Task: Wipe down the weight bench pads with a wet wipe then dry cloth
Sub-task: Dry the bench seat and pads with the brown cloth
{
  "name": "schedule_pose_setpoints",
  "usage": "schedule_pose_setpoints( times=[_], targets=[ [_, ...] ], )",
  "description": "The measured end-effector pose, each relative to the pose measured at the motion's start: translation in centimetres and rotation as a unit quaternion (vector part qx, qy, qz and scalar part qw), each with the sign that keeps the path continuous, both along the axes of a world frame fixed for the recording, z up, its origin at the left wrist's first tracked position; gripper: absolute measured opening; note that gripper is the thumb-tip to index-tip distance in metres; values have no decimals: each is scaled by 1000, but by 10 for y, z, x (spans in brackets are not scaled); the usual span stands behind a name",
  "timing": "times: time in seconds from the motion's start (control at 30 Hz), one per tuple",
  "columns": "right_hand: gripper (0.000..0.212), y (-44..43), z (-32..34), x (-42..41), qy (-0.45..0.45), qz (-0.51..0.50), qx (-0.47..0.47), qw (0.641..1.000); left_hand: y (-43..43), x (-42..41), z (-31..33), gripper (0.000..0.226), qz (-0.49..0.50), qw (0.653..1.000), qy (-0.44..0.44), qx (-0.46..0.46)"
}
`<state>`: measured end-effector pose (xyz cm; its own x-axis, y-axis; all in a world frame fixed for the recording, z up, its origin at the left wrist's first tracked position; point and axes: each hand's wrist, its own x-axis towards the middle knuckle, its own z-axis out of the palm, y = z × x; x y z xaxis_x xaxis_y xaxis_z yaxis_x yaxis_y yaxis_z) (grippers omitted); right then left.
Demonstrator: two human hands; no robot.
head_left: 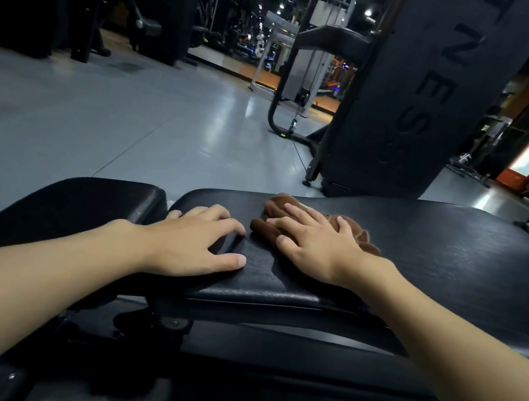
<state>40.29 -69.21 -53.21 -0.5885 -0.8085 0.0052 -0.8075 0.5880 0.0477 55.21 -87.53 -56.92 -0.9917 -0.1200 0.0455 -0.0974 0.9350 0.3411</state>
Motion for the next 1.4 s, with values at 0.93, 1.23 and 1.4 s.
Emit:
schedule_pose_setpoints(
  times=[0.93, 1.23, 1.4],
  targets=[
    [45, 194, 51, -111, 35, -179, -21, 983, 147, -108, 33, 73, -106, 994, 22, 20],
    [71, 271, 78, -146, 45, -326, -33, 944, 176, -122, 31, 75, -147, 988, 41, 0],
    [71, 307, 87, -156, 40, -399, -55, 914, 175, -120, 31, 64, -145, 989, 35, 5]
  ],
)
